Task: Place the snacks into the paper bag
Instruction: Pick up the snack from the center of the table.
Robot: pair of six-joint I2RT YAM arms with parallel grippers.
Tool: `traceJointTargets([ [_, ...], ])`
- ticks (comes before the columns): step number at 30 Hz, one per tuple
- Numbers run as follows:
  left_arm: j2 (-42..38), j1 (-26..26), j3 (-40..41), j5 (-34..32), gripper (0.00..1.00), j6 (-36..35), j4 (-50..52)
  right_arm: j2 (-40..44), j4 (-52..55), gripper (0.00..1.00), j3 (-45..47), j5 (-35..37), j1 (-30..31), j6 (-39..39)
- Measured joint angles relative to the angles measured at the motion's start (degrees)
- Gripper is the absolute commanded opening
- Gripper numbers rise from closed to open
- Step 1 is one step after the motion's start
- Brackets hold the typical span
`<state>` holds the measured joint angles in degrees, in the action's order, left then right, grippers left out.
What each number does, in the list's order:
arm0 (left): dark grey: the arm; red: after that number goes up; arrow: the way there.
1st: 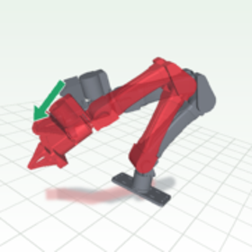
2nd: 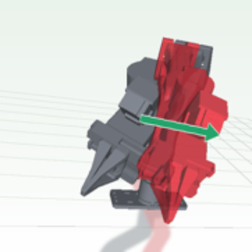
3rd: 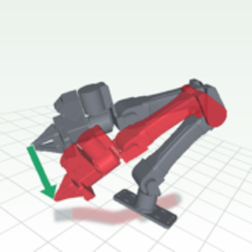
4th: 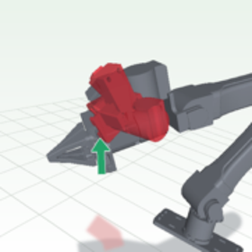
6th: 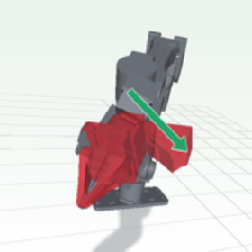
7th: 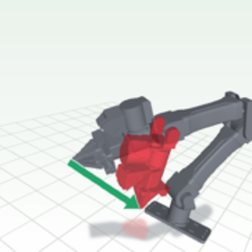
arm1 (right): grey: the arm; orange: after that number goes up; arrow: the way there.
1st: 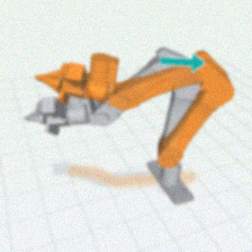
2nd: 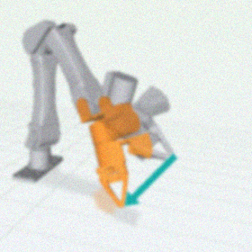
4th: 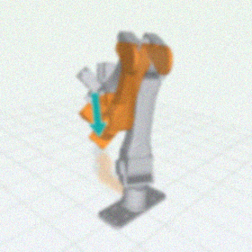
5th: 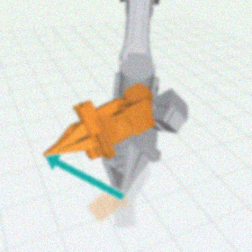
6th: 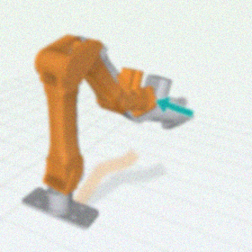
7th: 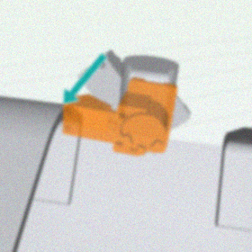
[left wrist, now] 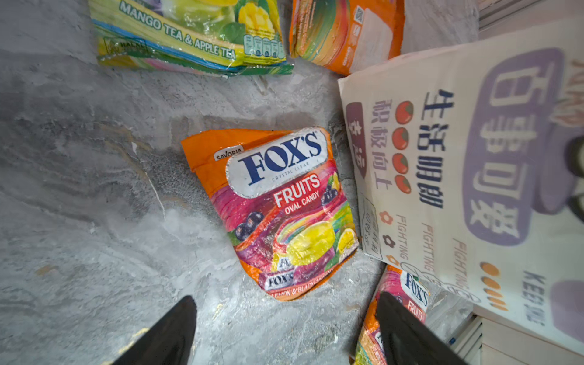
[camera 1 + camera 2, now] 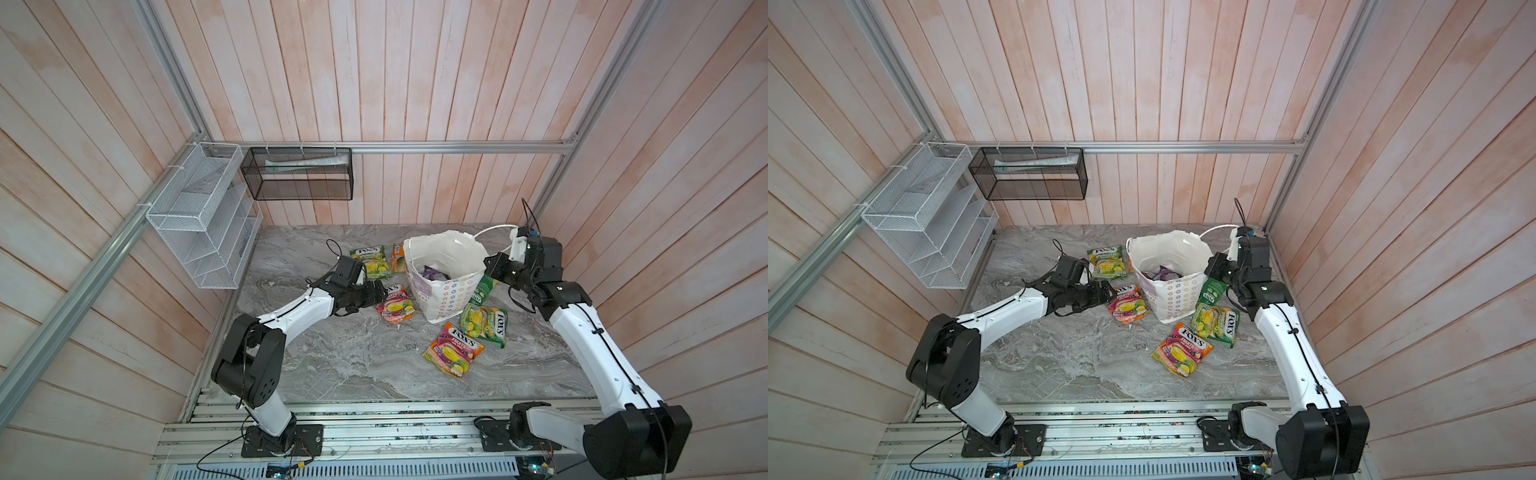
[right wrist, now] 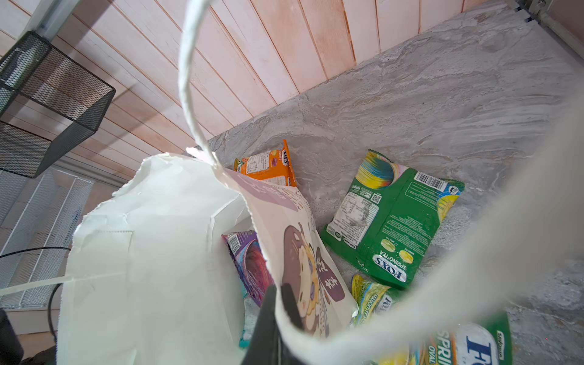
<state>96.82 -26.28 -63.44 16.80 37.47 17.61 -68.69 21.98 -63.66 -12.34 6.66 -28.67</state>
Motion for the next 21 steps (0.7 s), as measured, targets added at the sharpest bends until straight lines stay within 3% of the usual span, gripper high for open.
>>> traceJointTargets([
  [8,4.4,3.1,2.2,3.3,0.88,1.3,-7.2,0.1,-0.4,0.0,0.2,-0.9,0.0,0.2],
  [11,7.2,3.8,2.2,5.4,0.83,1.6,-9.4,0.2,-0.6,0.0,0.3,-1.2,0.0,0.2],
  [21,13.1,4.1,0.9,10.7,0.82,2.7,-15.0,0.4,-1.7,0.0,1.1,-2.1,0.0,0.2],
])
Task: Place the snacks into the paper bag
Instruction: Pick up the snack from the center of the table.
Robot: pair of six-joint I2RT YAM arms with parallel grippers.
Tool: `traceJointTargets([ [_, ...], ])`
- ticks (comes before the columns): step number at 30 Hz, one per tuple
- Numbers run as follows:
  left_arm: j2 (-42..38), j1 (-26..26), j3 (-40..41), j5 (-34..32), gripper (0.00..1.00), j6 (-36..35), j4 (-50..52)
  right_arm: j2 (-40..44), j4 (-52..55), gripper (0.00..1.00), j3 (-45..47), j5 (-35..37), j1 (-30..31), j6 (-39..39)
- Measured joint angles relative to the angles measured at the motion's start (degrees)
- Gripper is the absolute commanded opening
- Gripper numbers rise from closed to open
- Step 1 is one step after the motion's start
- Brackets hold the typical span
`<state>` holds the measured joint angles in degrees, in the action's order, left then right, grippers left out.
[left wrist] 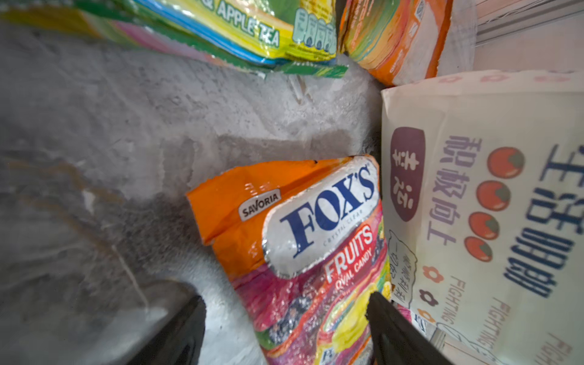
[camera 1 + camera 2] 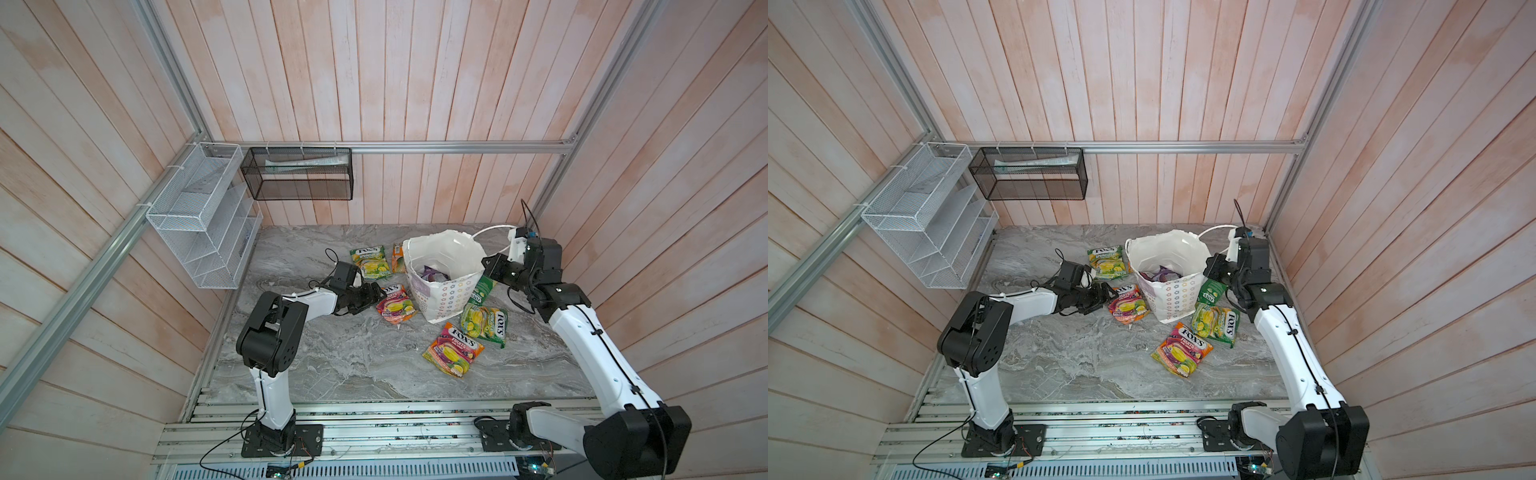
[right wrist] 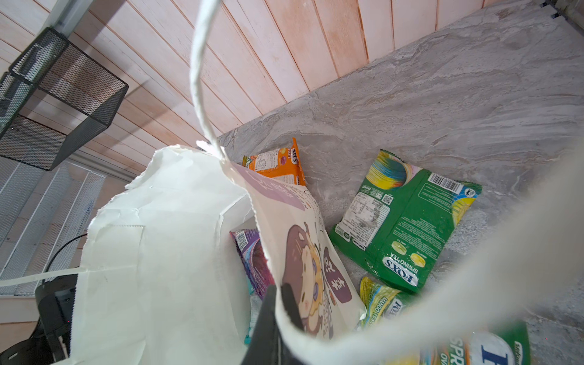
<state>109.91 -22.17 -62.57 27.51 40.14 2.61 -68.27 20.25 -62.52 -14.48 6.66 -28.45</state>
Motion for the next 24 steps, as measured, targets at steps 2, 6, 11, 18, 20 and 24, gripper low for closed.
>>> traceJointTargets([
  [2,0.6,0.0,-0.4,0.7,0.8,0.0,-0.8,0.2,-0.1,0.0,0.2,0.0,0.0,0.0],
  [6,1.2,0.0,-0.6,1.2,0.78,0.4,-1.9,0.6,-0.2,0.0,0.6,-0.2,0.0,0.0],
  [11,1.7,0.0,-0.6,1.2,0.67,1.6,-2.4,0.8,-0.3,0.0,0.7,-0.5,0.0,0.0],
  [18,2.8,0.2,-0.3,1.1,0.53,5.2,-4.6,1.5,-0.3,0.0,1.1,-0.9,0.0,-0.1],
  [20,3.1,0.3,-0.2,1.0,0.45,6.3,-5.2,1.7,-0.4,0.0,1.4,-1.0,0.0,-0.1],
  [24,4.0,0.5,0.0,1.0,0.14,8.3,-6.3,1.9,-0.5,0.0,1.5,-1.2,0.0,-0.3],
])
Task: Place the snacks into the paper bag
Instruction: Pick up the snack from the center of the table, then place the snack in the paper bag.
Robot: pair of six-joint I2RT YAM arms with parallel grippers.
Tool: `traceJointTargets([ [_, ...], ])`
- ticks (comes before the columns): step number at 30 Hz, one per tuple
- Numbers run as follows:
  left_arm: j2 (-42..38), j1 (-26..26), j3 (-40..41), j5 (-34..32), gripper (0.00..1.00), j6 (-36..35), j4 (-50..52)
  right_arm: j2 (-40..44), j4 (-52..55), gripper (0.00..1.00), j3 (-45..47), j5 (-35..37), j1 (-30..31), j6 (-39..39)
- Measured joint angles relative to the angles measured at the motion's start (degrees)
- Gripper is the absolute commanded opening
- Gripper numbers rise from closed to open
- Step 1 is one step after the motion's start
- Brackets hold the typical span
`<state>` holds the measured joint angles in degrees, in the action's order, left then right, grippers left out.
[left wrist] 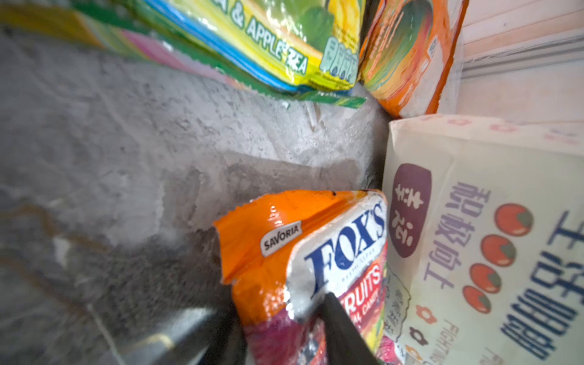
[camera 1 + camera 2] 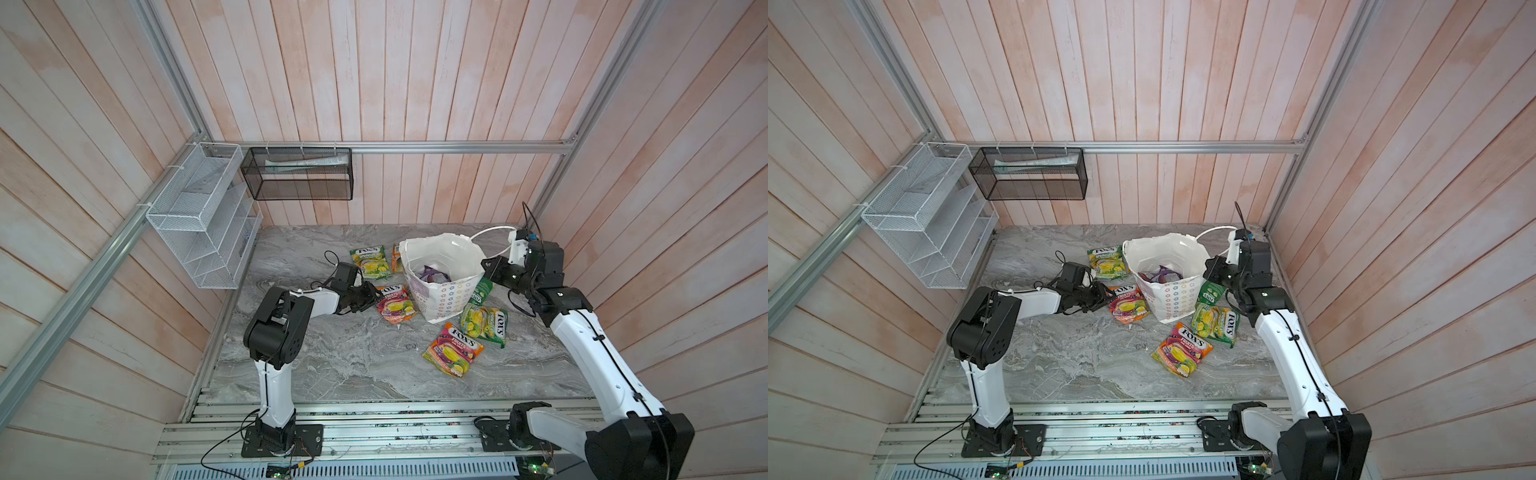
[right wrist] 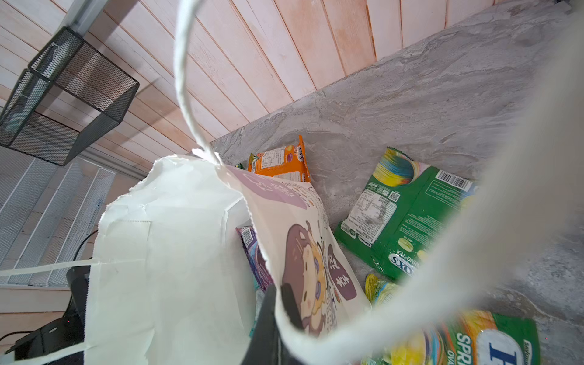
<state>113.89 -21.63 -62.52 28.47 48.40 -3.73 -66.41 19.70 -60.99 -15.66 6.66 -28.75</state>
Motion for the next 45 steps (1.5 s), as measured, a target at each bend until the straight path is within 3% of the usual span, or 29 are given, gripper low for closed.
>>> traceJointTargets([
  [4,0.3,0.6,1.1,2.8,0.01,2.8,-3.9,0.2,0.1,0.0,0.0,-0.1,0.0,-0.2],
  [11,-5.7,1.1,5.2,4.3,0.0,8.4,-7.3,0.7,0.1,0.0,0.3,-0.1,0.0,-0.5],
  [15,-12.7,1.3,3.4,2.3,0.0,7.8,-2.7,0.7,0.1,0.0,0.3,-0.1,0.0,-0.9],
  [25,-28.8,1.8,-0.5,-8.1,0.0,0.5,8.9,1.1,0.7,0.0,0.3,-0.1,0.0,-0.9],
  [33,-36.6,1.8,-10.4,-15.8,0.0,-7.4,17.5,1.2,0.7,0.0,0.3,-0.1,0.0,-1.1],
  [45,-39.4,-4.6,-23.7,-17.9,0.0,-21.3,9.6,1.4,0.9,0.0,0.3,-0.8,0.0,-1.2],
])
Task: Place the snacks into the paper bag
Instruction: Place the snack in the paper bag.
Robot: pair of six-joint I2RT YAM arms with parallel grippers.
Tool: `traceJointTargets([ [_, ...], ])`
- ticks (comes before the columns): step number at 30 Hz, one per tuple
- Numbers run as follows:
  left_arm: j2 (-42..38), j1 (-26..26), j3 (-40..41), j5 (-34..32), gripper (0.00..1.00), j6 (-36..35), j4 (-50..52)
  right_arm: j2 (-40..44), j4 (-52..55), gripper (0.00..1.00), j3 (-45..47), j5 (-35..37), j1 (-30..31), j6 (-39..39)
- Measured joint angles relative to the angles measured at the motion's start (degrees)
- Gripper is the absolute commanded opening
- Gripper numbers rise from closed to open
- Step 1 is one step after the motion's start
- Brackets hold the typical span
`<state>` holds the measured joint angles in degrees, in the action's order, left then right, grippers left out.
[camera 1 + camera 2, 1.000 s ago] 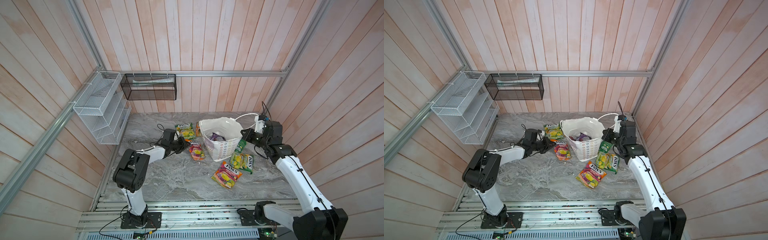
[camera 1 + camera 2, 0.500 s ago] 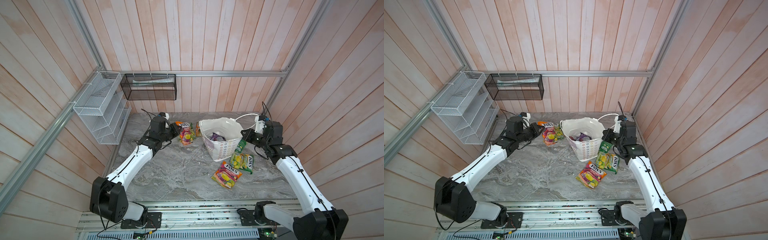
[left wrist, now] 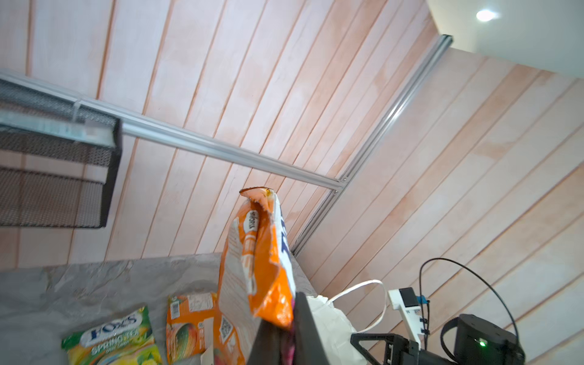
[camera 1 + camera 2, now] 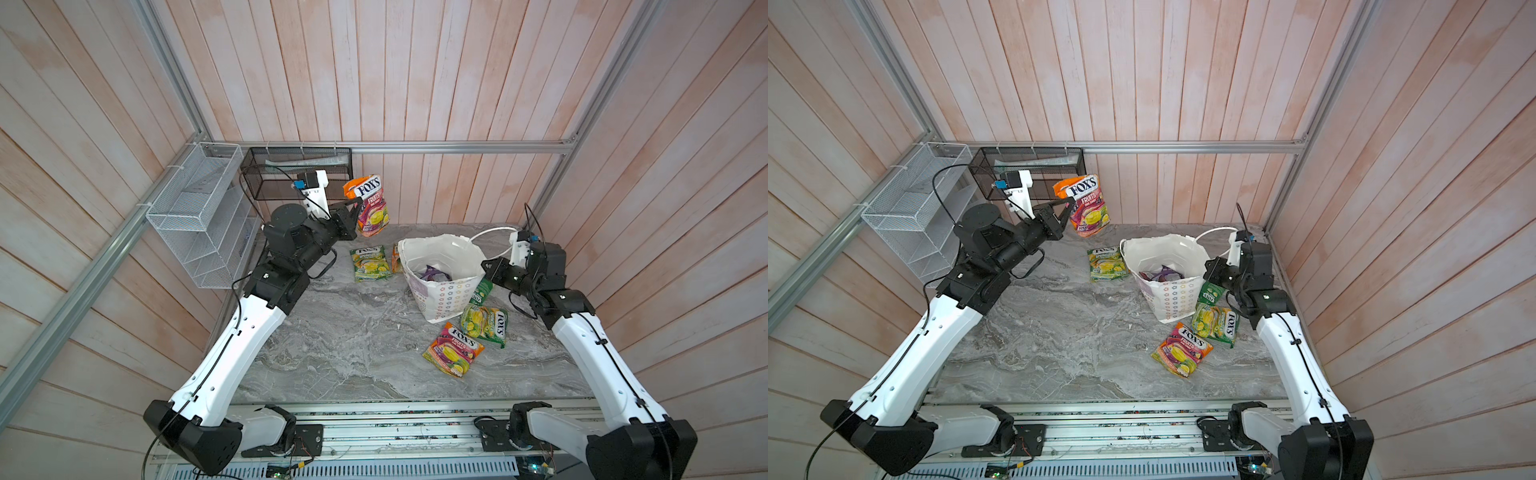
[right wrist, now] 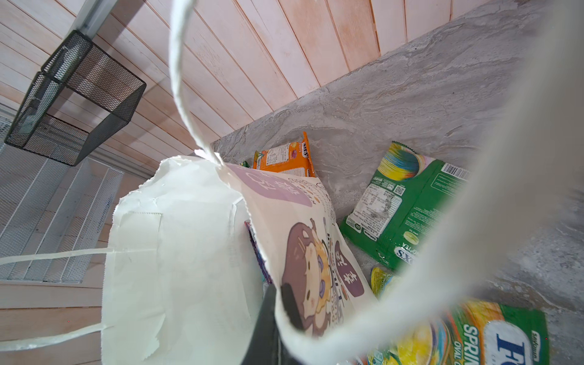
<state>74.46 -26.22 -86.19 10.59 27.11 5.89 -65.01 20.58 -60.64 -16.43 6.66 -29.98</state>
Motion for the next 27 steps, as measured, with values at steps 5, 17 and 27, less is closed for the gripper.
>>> traceJointTargets([
  [5,2.3,-3.4,-1.1,3.9,0.0,-6.8,-6.5,0.2,0.1,0.0,0.0,0.0,0.0,0.0],
  [17,9.9,-8.0,-0.3,25.8,0.0,-21.9,-17.4,0.2,0.3,0.0,0.0,-0.2,0.5,0.0],
  [27,15.6,-8.1,2.8,32.9,0.0,-31.0,-17.8,0.2,0.3,0.0,-0.2,-0.2,1.4,-0.1],
])
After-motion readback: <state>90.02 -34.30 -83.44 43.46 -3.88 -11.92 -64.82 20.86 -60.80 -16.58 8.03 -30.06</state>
